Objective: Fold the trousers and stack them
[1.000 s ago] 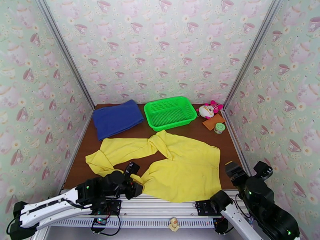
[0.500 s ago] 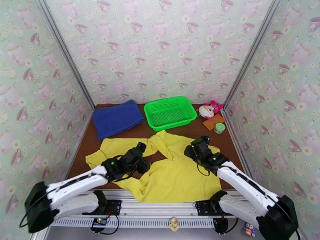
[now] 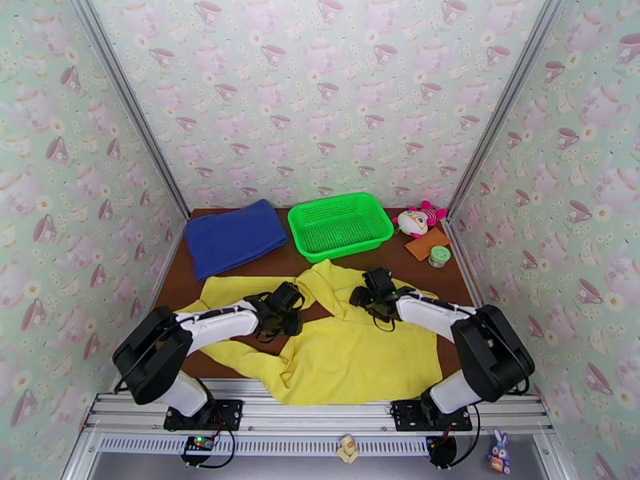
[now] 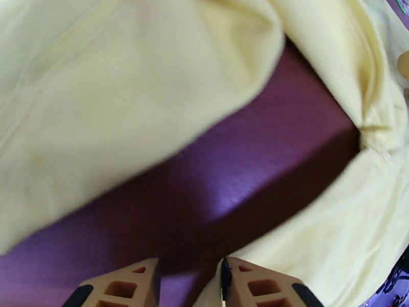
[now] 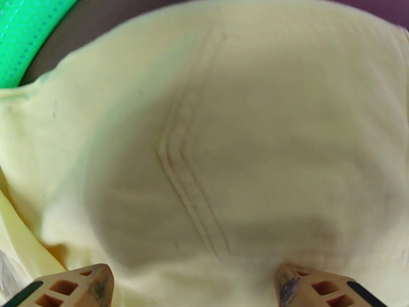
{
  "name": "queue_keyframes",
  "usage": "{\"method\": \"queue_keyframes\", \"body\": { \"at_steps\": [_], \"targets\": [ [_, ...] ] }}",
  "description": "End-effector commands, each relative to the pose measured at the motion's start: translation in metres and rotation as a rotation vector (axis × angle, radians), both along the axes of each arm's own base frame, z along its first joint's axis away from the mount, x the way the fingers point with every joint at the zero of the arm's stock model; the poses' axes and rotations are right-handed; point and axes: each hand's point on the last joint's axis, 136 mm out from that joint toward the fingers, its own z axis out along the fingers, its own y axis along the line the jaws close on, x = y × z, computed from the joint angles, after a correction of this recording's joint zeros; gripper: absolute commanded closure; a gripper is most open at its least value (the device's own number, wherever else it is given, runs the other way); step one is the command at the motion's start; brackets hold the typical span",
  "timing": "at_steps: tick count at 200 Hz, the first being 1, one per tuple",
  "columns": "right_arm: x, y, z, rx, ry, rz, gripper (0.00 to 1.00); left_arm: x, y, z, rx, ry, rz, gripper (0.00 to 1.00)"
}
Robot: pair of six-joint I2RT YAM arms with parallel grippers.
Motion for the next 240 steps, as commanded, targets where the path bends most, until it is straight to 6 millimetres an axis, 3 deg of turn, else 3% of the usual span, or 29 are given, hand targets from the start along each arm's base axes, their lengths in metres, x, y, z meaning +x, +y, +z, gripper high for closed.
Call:
{"method": "queue_keyframes", "body": {
  "at_steps": [1, 23, 42, 58, 74, 89, 97, 107, 120, 134, 157, 189, 199, 214, 240],
  "targets": [
    [0.027, 0.002, 0.001, 0.004, -0.033, 0.038, 0.14, 0.021, 0.003, -0.002, -0.013, -0.019, 0.016, 0.7],
    [0.048, 0.002, 0.004, -0.06, -0.042, 0.077, 0.14, 0.04, 0.004, 0.006, -0.03, -0.056, 0.022, 0.8],
    [0.068, 0.0, 0.009, -0.108, -0.062, 0.103, 0.15, 0.053, 0.001, 0.019, -0.032, -0.087, -0.002, 0.81],
    [0.084, 0.002, 0.024, -0.136, -0.123, 0.135, 0.15, 0.063, -0.008, 0.036, -0.052, -0.127, -0.055, 0.82],
    [0.088, 0.011, 0.049, -0.113, -0.175, 0.178, 0.17, 0.062, -0.013, 0.062, -0.088, -0.177, -0.087, 0.83],
    [0.079, 0.02, 0.086, -0.133, -0.254, 0.219, 0.17, 0.044, -0.002, 0.09, -0.065, -0.245, -0.069, 0.8],
    [0.072, 0.022, 0.109, -0.181, -0.303, 0.231, 0.17, 0.031, 0.014, 0.104, -0.02, -0.285, -0.026, 0.77],
    [0.058, 0.038, 0.135, -0.206, -0.353, 0.291, 0.16, 0.012, 0.04, 0.113, 0.037, -0.298, 0.055, 0.74],
    [0.038, 0.061, 0.154, -0.217, -0.375, 0.377, 0.15, -0.019, 0.07, 0.111, 0.054, -0.26, 0.159, 0.73],
    [0.022, 0.081, 0.163, -0.184, -0.4, 0.448, 0.15, -0.051, 0.085, 0.103, -0.025, -0.225, 0.254, 0.73],
    [-0.007, 0.115, 0.148, -0.012, -0.391, 0.56, 0.14, -0.088, 0.096, 0.091, -0.194, -0.156, 0.392, 0.74],
    [-0.037, 0.139, 0.109, 0.115, -0.328, 0.71, 0.13, -0.12, 0.127, 0.069, -0.127, -0.065, 0.491, 0.69],
    [-0.037, 0.136, 0.095, 0.092, -0.291, 0.701, 0.12, -0.121, 0.121, 0.063, -0.127, -0.039, 0.471, 0.68],
    [-0.043, 0.147, 0.082, 0.136, -0.217, 0.724, 0.12, -0.121, 0.129, 0.056, -0.039, -0.019, 0.51, 0.67],
    [-0.05, 0.166, 0.065, 0.218, -0.146, 0.756, 0.12, -0.107, 0.129, 0.044, 0.032, -0.04, 0.525, 0.54]
  ]
}}
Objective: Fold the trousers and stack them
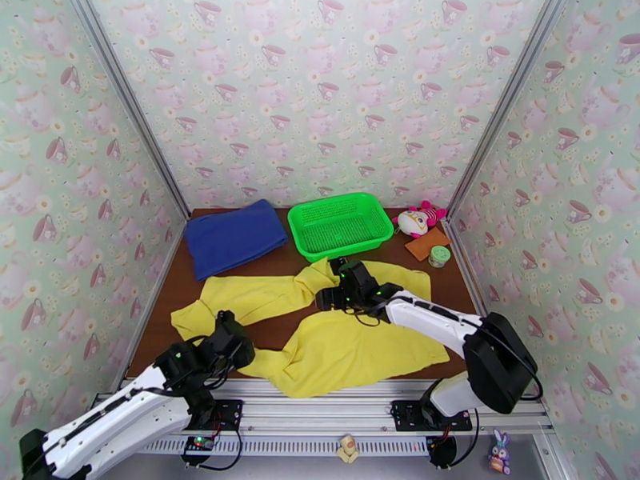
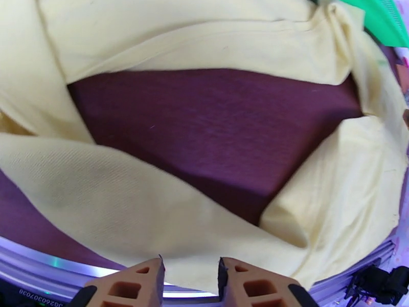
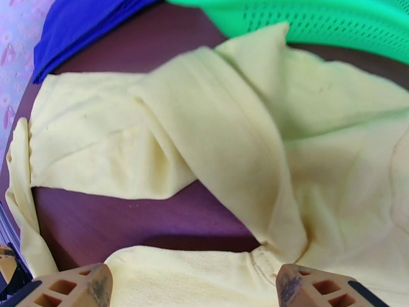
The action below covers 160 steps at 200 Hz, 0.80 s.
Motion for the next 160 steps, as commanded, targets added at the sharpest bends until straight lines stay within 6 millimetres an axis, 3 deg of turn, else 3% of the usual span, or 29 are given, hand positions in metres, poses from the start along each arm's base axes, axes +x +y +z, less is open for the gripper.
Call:
{"method": "queue_keyframes", "body": {
  "at_steps": [1, 30, 55, 93, 119, 142, 160],
  "targets": [
    [-0.007, 0.029, 0.004, 0.104, 0.063, 0.072, 0.12, 0.01, 0.004, -0.008, 0.057, -0.001, 0.062, 0.54],
    [-0.003, 0.027, -0.011, 0.059, 0.076, 0.062, 0.12, 0.018, -0.001, -0.024, 0.079, 0.023, 0.07, 0.53],
    [-0.002, 0.026, -0.023, 0.025, 0.096, 0.063, 0.12, 0.021, -0.001, -0.028, 0.104, 0.04, 0.067, 1.0],
    [0.004, 0.023, -0.033, 0.011, 0.113, 0.05, 0.12, 0.035, -0.006, 0.007, 0.081, -0.047, 0.033, 1.0],
    [0.007, 0.021, -0.038, 0.012, 0.126, 0.043, 0.12, 0.057, -0.013, 0.034, 0.038, -0.081, 0.007, 1.0],
    [0.011, 0.016, -0.046, -0.003, 0.144, 0.022, 0.12, 0.087, -0.016, 0.046, 0.026, -0.03, -0.002, 1.0],
    [0.012, 0.015, -0.051, 0.015, 0.174, 0.014, 0.13, 0.125, -0.022, 0.041, 0.03, 0.02, -0.043, 0.87]
  ]
}}
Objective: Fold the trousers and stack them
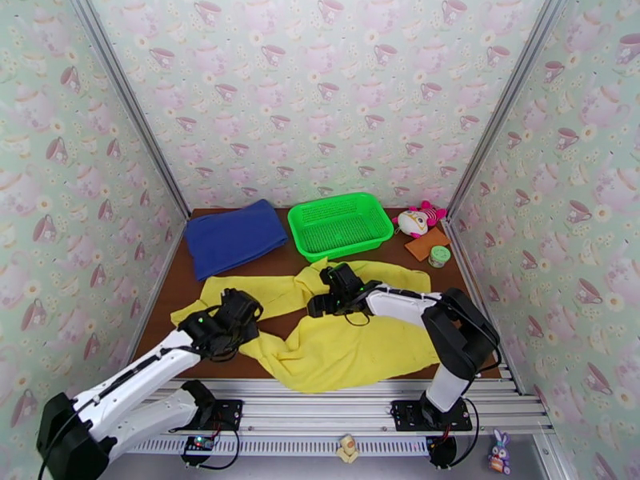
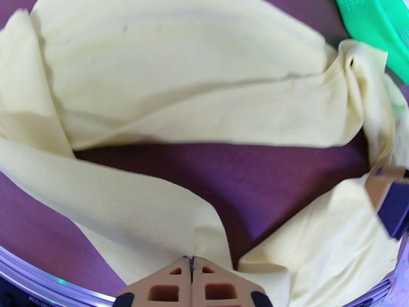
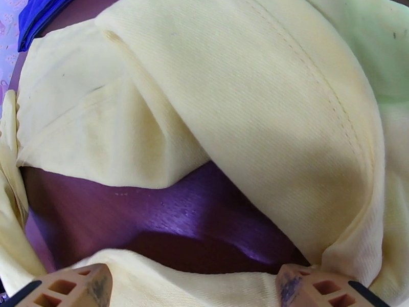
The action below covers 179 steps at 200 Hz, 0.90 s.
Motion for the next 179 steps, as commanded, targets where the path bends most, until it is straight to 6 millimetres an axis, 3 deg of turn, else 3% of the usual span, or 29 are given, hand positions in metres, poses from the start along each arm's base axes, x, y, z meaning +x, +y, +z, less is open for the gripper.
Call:
{"method": "queue_keyframes", "body": {
  "at_steps": [1, 15, 29, 41, 55, 70, 84, 93, 99, 123, 142, 155, 179],
  "targets": [
    [0.008, 0.002, -0.003, 0.024, 0.025, -0.014, 0.12, 0.041, -0.014, -0.003, -0.006, 0.054, -0.123, 0.86],
    [0.008, 0.002, -0.003, 0.038, 0.034, -0.016, 0.13, 0.08, -0.033, -0.012, -0.026, 0.083, -0.212, 0.78],
    [0.009, 0.001, -0.002, 0.042, 0.03, -0.014, 0.13, 0.115, -0.052, -0.023, -0.027, 0.12, -0.309, 0.78],
    [0.01, -0.001, -0.001, 0.046, 0.025, -0.016, 0.13, 0.138, -0.049, -0.027, 0.07, 0.141, -0.325, 0.8],
    [0.01, -0.004, 0.001, 0.042, 0.014, -0.016, 0.13, 0.151, -0.047, -0.013, 0.17, 0.072, -0.321, 0.79],
    [0.012, -0.007, 0.003, 0.029, 0.0, -0.019, 0.13, 0.128, -0.05, 0.009, 0.216, -0.016, -0.325, 0.72],
    [0.013, -0.009, 0.005, 0.03, -0.005, -0.023, 0.13, 0.078, -0.037, 0.015, 0.29, -0.058, -0.256, 0.64],
    [0.014, -0.009, 0.008, 0.037, -0.005, -0.026, 0.13, 0.045, -0.023, 0.006, 0.274, -0.031, -0.181, 0.64],
    [0.015, -0.008, 0.009, 0.04, -0.007, -0.026, 0.13, 0.023, -0.013, -0.011, 0.247, 0.009, -0.149, 0.64],
    [0.014, -0.004, 0.012, 0.069, -0.007, -0.026, 0.13, -0.028, 0.013, -0.059, 0.12, 0.089, -0.056, 0.62],
    [0.014, -0.006, 0.009, 0.057, -0.006, -0.025, 0.13, -0.037, 0.033, -0.074, 0.122, 0.094, 0.009, 0.57],
    [0.014, -0.007, 0.008, 0.051, -0.009, -0.027, 0.13, -0.034, 0.034, -0.08, 0.092, 0.085, 0.01, 0.49],
    [0.015, -0.009, 0.006, 0.039, -0.014, -0.027, 0.13, -0.023, 0.03, -0.089, 0.052, 0.117, 0.006, 0.47]
  ]
}}
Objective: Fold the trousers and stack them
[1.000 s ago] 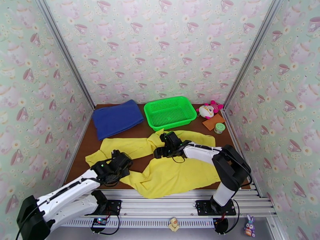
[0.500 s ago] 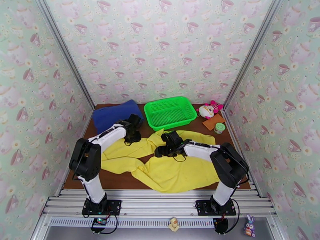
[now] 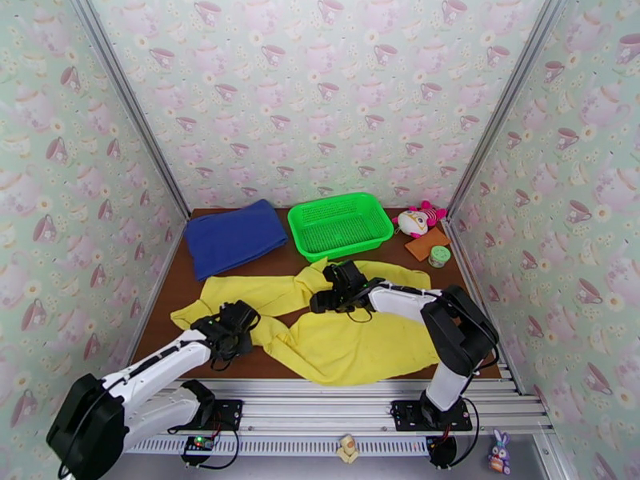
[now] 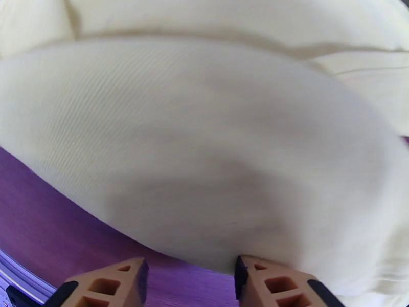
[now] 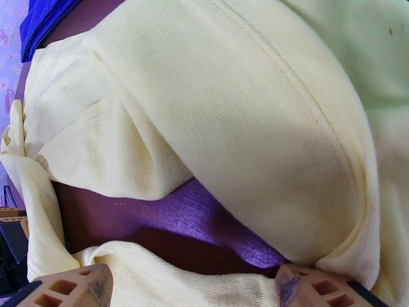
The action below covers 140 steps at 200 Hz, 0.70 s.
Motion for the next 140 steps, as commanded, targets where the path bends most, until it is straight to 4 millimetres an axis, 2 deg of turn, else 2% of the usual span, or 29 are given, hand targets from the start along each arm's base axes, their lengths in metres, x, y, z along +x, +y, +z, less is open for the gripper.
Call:
{"method": "queue_keyframes", "body": {
  "at_steps": [1, 20, 33, 40, 61, 71, 85, 96, 104, 121, 140],
  "targets": [
    [0.008, -0.006, 0.002, -0.015, -0.038, -0.014, 0.13, 0.027, -0.017, 0.003, -0.096, -0.052, 0.009, 0.47],
    [0.009, -0.008, -0.002, -0.032, -0.038, -0.013, 0.13, 0.029, -0.016, -0.007, -0.071, -0.01, 0.011, 0.48],
    [0.009, -0.007, -0.002, -0.032, -0.036, -0.011, 0.12, 0.028, -0.014, -0.014, -0.057, 0.016, 0.02, 0.52],
    [0.009, -0.007, -0.001, -0.03, -0.035, -0.009, 0.12, 0.028, -0.013, -0.018, -0.055, 0.024, 0.023, 0.59],
    [0.008, -0.006, 0.0, -0.024, -0.036, -0.007, 0.12, 0.026, -0.01, -0.023, -0.062, 0.035, 0.048, 0.93],
    [0.009, -0.007, 0.0, -0.029, -0.038, -0.007, 0.12, 0.023, -0.007, -0.019, -0.06, 0.025, 0.059, 1.0],
    [0.009, -0.007, -0.002, -0.032, -0.034, -0.008, 0.12, 0.019, -0.001, -0.004, -0.047, 0.007, 0.069, 1.0],
    [0.009, -0.007, -0.003, -0.03, -0.03, -0.007, 0.12, 0.012, 0.006, 0.016, -0.02, -0.004, 0.077, 1.0],
    [0.009, -0.007, -0.002, -0.032, -0.031, -0.01, 0.12, 0.004, 0.014, 0.035, 0.013, -0.028, 0.108, 1.0],
    [0.011, -0.009, -0.003, -0.038, -0.032, -0.021, 0.12, -0.001, 0.009, 0.07, -0.003, -0.101, 0.117, 1.0],
    [0.012, -0.009, -0.005, -0.039, -0.021, -0.03, 0.12, 0.004, 0.015, 0.114, 0.037, -0.151, 0.125, 1.0]
  ]
}}
